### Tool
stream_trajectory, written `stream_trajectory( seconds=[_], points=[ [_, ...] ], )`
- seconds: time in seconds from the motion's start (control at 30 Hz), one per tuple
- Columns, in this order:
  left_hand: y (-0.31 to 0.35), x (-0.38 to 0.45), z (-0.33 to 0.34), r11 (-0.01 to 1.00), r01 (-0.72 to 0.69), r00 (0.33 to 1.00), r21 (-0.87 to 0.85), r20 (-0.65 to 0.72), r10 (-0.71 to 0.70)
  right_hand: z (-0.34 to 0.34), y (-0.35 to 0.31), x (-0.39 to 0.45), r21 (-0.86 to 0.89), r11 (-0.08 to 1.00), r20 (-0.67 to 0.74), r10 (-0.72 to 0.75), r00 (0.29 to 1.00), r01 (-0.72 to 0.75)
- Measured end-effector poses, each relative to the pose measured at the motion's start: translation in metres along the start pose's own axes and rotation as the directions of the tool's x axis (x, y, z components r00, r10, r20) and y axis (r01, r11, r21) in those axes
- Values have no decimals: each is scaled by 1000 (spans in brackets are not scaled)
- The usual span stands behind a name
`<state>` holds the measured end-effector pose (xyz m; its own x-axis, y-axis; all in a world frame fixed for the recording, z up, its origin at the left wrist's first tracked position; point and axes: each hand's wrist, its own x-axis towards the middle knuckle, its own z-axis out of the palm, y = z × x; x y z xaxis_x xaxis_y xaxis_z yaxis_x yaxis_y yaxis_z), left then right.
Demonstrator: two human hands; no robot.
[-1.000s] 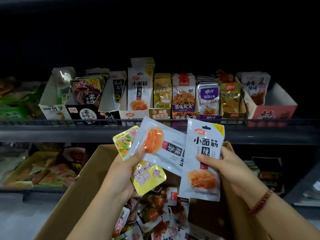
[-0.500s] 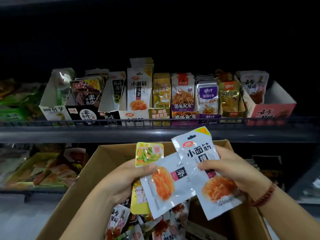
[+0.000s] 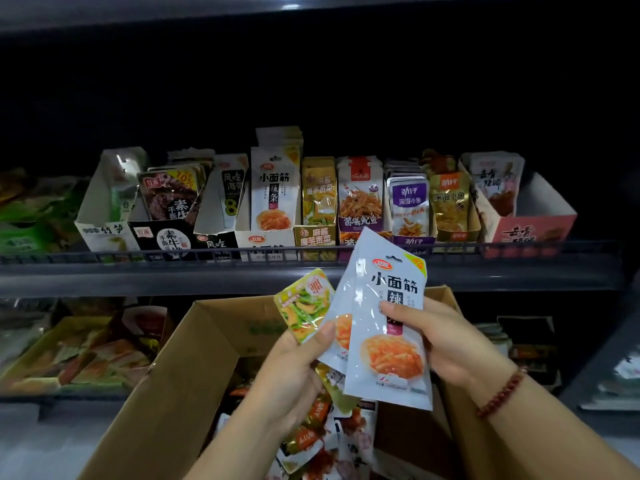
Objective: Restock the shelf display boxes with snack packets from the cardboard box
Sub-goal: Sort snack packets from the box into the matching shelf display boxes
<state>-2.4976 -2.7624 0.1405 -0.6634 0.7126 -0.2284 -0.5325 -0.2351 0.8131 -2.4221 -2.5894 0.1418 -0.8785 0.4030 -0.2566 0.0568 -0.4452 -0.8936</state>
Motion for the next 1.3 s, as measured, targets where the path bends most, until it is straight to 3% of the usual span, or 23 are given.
stream_trajectory(
  seconds=[0.23,0.4,0.53,0.63,0.77,0.9,1.1,1.3],
  points=[
    [8,-2,2,1000,6,998,-3,69,-6,28,-10,3,55,997,-121,-55,991,62],
    [21,-5,-5,994,-91,994,61,69,87,56,-17,13,-199,947,-181,-288,940,252],
    [36,-2,-12,982,-185,982,34,-25,185,81,-25,24,-344,896,-165,-353,921,282],
    [52,5,-24,970,-239,965,42,-97,242,102,-37,34,-378,885,-58,-315,947,271],
    [74,16,-44,958,-278,943,63,-171,285,124,-55,52,-315,938,82,-124,989,144],
    [91,26,-60,940,-324,911,105,-234,340,144,-63,81,-303,942,74,-128,989,144],
    [101,40,-86,937,-305,857,172,-378,349,162,-93,145,-346,900,-100,-314,944,263],
    [104,46,-94,931,-288,837,224,-413,359,177,-108,207,-552,744,-150,-533,833,377]
  ],
)
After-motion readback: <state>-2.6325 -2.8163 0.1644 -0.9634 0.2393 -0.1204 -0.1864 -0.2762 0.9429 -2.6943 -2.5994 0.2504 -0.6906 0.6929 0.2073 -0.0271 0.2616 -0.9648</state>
